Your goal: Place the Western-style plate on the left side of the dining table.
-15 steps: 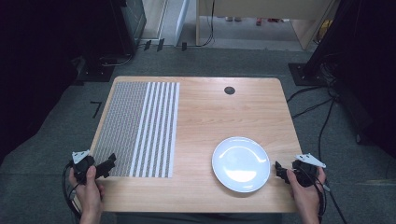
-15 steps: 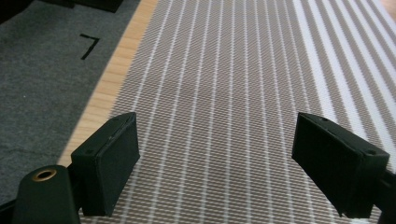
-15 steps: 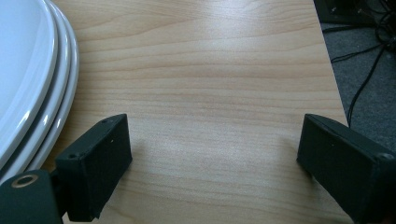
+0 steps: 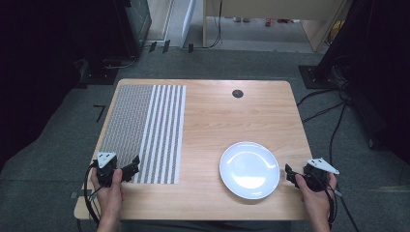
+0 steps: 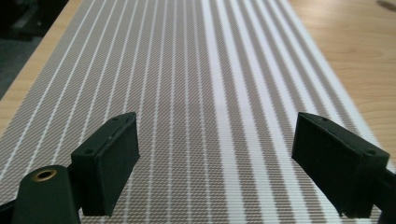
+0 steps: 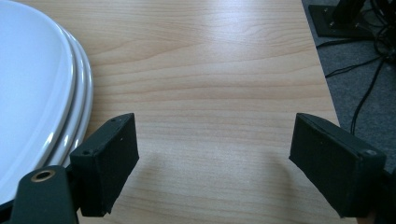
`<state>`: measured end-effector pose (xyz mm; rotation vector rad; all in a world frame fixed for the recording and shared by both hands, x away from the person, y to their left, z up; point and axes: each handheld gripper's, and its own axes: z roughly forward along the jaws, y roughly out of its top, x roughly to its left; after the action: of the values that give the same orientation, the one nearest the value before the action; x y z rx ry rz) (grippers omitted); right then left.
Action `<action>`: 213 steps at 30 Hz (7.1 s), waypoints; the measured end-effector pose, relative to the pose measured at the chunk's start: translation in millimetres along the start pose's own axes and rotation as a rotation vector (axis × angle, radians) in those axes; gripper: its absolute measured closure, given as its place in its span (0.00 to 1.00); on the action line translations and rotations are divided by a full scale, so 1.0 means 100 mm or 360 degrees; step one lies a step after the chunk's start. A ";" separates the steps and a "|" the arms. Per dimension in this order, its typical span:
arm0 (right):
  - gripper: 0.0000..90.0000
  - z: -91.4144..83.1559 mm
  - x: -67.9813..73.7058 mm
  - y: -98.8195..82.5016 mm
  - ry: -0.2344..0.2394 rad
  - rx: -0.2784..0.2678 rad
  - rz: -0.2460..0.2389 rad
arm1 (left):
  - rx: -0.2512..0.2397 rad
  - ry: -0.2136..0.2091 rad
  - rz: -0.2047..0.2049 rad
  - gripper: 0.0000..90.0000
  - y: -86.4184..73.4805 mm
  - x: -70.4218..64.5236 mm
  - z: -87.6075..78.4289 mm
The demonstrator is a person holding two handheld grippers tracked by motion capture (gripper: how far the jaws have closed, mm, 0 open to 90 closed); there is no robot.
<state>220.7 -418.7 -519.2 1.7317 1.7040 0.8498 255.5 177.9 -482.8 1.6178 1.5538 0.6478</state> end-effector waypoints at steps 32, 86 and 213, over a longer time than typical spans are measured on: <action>0.24 -0.07 0.16 0.31 0.0177 -0.0106 0.0144 | 0.0044 -0.0293 0.0180 0.17 0.29 -1.20 0.49; 0.97 0.01 0.19 0.13 0.0557 0.0021 0.0467 | 0.0355 -0.0891 0.0407 0.67 -0.31 -2.33 0.62; 0.99 0.46 2.07 1.21 0.1290 0.0036 0.0837 | 0.0278 -0.0987 -0.0209 0.83 0.81 -0.16 0.27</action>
<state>332.0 -214.3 -445.2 2.0374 1.7040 1.9843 322.5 161.5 -430.0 1.6185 1.2536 -0.0731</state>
